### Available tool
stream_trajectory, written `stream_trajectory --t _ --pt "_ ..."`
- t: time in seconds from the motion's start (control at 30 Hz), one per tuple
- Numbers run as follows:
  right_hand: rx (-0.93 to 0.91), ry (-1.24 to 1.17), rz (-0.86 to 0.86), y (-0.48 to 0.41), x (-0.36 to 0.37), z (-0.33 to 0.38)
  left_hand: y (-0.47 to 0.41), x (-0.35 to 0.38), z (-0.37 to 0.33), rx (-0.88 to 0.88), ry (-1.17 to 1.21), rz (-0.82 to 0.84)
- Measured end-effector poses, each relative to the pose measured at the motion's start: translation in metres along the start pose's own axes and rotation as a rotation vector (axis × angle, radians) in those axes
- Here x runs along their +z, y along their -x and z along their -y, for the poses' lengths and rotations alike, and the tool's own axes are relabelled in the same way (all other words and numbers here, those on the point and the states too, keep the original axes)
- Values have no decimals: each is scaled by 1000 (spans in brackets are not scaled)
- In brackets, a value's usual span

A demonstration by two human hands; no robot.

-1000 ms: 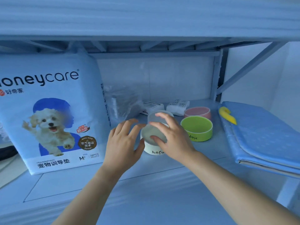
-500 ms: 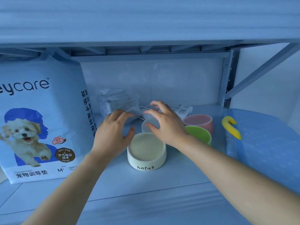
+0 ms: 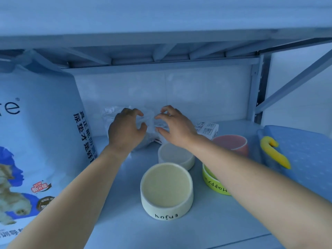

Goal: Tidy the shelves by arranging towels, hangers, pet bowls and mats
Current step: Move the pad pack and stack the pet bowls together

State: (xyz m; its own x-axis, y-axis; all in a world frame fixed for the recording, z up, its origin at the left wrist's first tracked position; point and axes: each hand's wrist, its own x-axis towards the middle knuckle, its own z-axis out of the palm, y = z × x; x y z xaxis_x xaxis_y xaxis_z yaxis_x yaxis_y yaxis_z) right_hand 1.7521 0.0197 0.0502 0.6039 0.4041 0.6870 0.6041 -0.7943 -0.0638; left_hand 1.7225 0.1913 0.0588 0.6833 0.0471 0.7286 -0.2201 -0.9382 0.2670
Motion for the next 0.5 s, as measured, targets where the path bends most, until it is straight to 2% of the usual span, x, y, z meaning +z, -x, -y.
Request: stream_trajectory --t 0.23,0.4,0.5 --pt "-32 -18 104 -24 19 -15 -14 16 17 -48 -87 37" --pt "-61 -21 231 -35 36 -26 -23 31 25 -85 -244 147" --pt "-72 -37 251 -39 45 -31 -23 39 31 -104 -286 206"
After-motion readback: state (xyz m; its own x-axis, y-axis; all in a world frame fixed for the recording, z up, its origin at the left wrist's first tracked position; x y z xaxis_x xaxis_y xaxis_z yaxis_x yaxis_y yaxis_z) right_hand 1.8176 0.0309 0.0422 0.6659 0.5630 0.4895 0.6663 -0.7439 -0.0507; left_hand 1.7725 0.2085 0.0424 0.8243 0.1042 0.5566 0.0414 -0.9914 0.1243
